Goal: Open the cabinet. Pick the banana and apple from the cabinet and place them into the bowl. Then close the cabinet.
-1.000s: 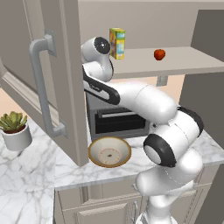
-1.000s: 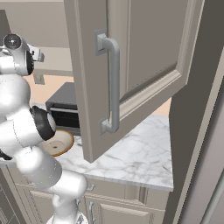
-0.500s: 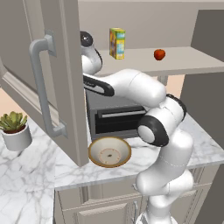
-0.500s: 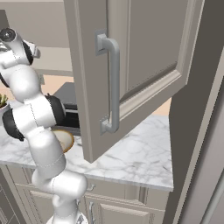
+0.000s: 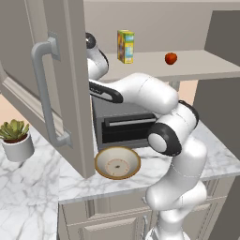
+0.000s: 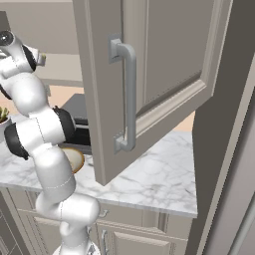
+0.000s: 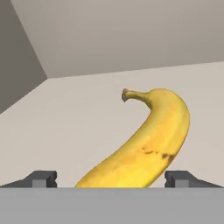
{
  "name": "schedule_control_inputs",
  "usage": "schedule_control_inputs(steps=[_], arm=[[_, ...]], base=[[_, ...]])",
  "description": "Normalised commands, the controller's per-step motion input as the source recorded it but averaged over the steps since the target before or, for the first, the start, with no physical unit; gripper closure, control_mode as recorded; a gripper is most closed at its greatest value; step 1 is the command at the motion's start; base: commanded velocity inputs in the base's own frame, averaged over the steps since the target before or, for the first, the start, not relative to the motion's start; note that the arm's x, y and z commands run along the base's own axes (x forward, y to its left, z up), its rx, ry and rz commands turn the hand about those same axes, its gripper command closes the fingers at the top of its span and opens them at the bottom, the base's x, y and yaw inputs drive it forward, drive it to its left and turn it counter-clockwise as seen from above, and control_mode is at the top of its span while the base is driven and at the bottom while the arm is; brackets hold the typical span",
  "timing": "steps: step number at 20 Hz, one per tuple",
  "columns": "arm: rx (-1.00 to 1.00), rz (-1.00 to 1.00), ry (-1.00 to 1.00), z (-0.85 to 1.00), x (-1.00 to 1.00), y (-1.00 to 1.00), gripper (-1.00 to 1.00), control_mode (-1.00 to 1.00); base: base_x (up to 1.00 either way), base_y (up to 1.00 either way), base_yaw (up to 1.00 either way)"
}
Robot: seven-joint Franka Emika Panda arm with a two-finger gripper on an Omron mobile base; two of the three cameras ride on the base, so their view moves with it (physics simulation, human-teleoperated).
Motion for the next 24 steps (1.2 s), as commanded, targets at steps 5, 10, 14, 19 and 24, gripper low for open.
schedule_control_inputs(steps=[5,10,14,19,24], arm=[[-0.07,0.0,0.02,-0.56,0.0,0.0,1.0,-1.0],[-0.03,0.0,0.0,-0.43,0.0,0.0,1.0,-1.0],[0.0,0.0,0.0,0.0,-0.4,0.0,1.0,-1.0],[0.0,0.0,-0.04,-0.07,-0.99,0.0,1.0,-1.0],[0.03,0.0,-0.11,-0.2,-1.0,-0.1,1.0,-1.0]], base=[[0.0,0.0,0.0],[0.0,0.0,0.0],[0.0,0.0,0.0],[0.0,0.0,0.0],[0.0,0.0,0.0]])
